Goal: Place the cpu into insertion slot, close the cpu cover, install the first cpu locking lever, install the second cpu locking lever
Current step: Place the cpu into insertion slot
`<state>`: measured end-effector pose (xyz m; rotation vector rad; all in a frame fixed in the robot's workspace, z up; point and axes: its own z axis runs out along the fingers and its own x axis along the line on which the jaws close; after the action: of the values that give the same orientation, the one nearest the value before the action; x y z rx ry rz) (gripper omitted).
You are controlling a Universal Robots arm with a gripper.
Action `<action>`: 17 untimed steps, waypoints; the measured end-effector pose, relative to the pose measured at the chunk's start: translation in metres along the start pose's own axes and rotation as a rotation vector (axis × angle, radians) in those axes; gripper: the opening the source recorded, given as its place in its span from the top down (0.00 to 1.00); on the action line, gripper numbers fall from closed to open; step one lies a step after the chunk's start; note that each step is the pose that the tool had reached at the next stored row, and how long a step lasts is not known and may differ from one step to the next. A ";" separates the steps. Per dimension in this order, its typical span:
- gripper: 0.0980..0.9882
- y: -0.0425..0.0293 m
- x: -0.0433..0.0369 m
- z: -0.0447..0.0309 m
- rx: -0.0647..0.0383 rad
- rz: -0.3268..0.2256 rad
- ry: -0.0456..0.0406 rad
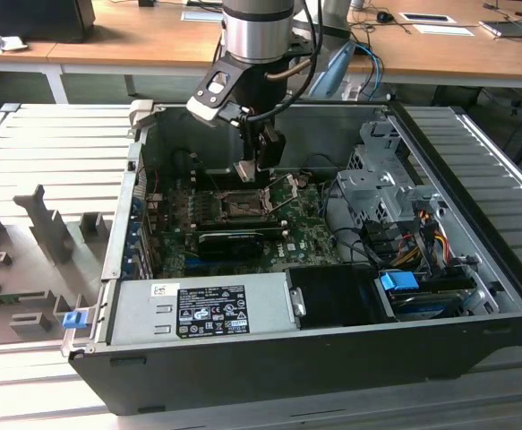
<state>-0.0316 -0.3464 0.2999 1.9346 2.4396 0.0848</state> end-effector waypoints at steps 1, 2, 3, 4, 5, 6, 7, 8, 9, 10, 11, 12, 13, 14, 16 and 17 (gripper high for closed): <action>0.52 0.0000 0.0000 0.0009 0.000 0.000 -0.0001; 0.52 -0.0001 0.0000 0.0023 0.000 0.003 -0.0003; 0.52 -0.0002 0.0000 0.0031 0.000 0.008 -0.0011; 0.52 -0.0002 -0.0001 0.0034 0.000 0.021 -0.0020; 0.52 -0.0002 0.0000 0.0038 0.000 0.046 -0.0032; 0.52 -0.0002 -0.0001 0.0040 -0.001 0.066 -0.0045; 0.52 -0.0003 -0.0001 0.0042 -0.001 0.083 -0.0055; 0.52 -0.0003 -0.0001 0.0044 -0.001 0.093 -0.0059; 0.52 -0.0003 -0.0001 0.0047 -0.001 0.108 -0.0069; 0.52 -0.0003 -0.0001 0.0049 -0.001 0.118 -0.0076; 0.52 -0.0003 -0.0001 0.0052 -0.001 0.123 -0.0078; 0.52 -0.0003 -0.0001 0.0055 -0.001 0.126 -0.0079; 0.52 -0.0003 -0.0001 0.0059 -0.002 0.132 -0.0083; 0.52 -0.0004 -0.0001 0.0065 -0.002 0.138 -0.0087; 0.52 -0.0004 -0.0001 0.0070 -0.002 0.144 -0.0092; 0.52 -0.0004 -0.0001 0.0074 -0.002 0.148 -0.0094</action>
<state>-0.0316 -0.3464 0.2925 2.1072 2.2865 0.0806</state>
